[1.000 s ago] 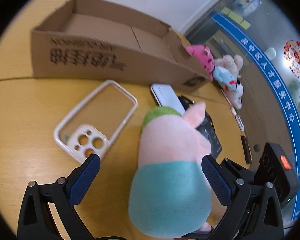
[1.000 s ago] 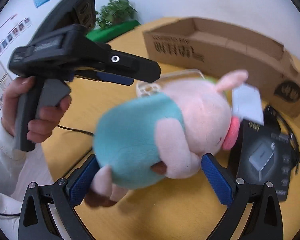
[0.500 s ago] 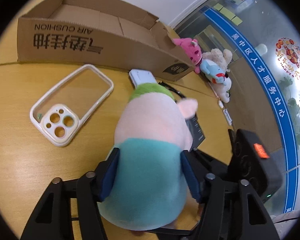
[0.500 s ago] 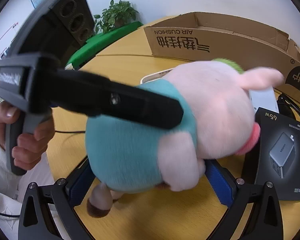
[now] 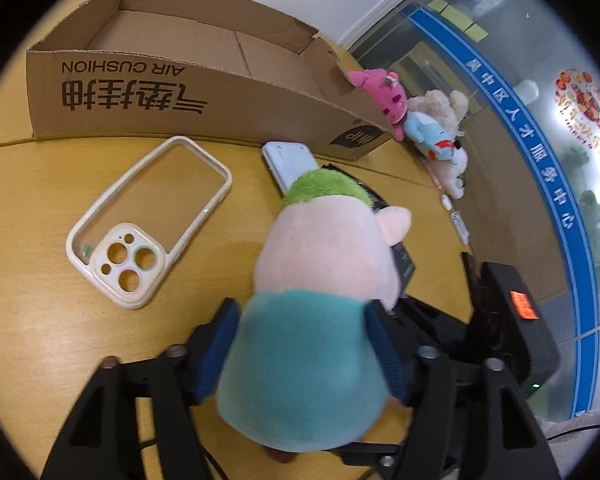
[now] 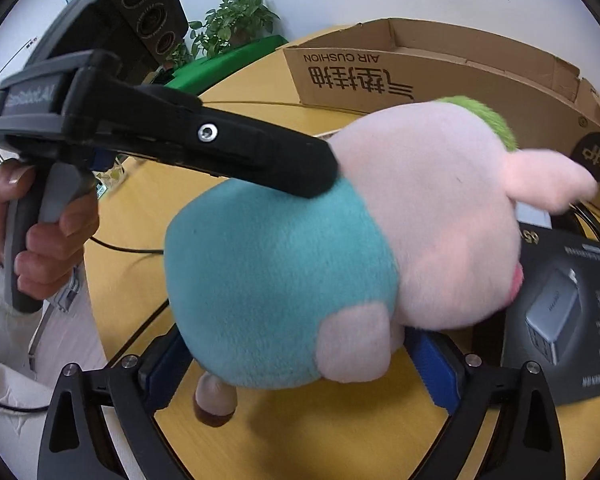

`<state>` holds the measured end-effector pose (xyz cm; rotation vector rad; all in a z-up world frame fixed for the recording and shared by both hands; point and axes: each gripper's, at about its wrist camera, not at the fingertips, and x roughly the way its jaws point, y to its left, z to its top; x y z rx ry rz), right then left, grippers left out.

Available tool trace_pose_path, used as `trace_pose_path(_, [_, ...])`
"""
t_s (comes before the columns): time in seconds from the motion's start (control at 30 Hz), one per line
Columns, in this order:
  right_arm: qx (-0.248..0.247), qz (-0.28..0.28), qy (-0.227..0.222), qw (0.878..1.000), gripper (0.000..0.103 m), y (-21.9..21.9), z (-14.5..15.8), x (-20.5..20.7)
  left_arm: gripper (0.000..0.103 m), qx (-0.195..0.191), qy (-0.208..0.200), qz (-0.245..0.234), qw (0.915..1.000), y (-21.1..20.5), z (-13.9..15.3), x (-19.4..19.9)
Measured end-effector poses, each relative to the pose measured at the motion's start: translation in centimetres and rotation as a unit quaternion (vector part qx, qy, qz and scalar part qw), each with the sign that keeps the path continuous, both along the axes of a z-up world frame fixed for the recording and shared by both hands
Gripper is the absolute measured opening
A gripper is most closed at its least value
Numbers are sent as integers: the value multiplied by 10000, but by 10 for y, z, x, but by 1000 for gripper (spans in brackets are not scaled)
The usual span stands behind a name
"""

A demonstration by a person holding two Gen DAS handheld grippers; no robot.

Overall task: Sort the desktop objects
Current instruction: 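Close both grippers around the pink-and-teal plush pig, then lift the plush pig with both grippers, lower it into the cardboard box, open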

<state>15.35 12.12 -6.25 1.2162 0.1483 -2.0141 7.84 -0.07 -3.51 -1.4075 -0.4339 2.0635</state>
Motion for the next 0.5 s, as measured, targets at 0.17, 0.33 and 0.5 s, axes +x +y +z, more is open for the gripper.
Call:
trace_pose_path(0.17, [25,-132,19,9999,101,0,0,3,79,189,-225,-472,9985,13,-13,-3])
trace_pose_path(0.33, [-150,-243,243,9993,92,6,9,5,66,443,-122,-310,9985,5,-2,4])
trace_pose_path(0.5, [-200,-55,943,9953,92,6,50,7,66,543,605,-122,9966,-3,52,6])
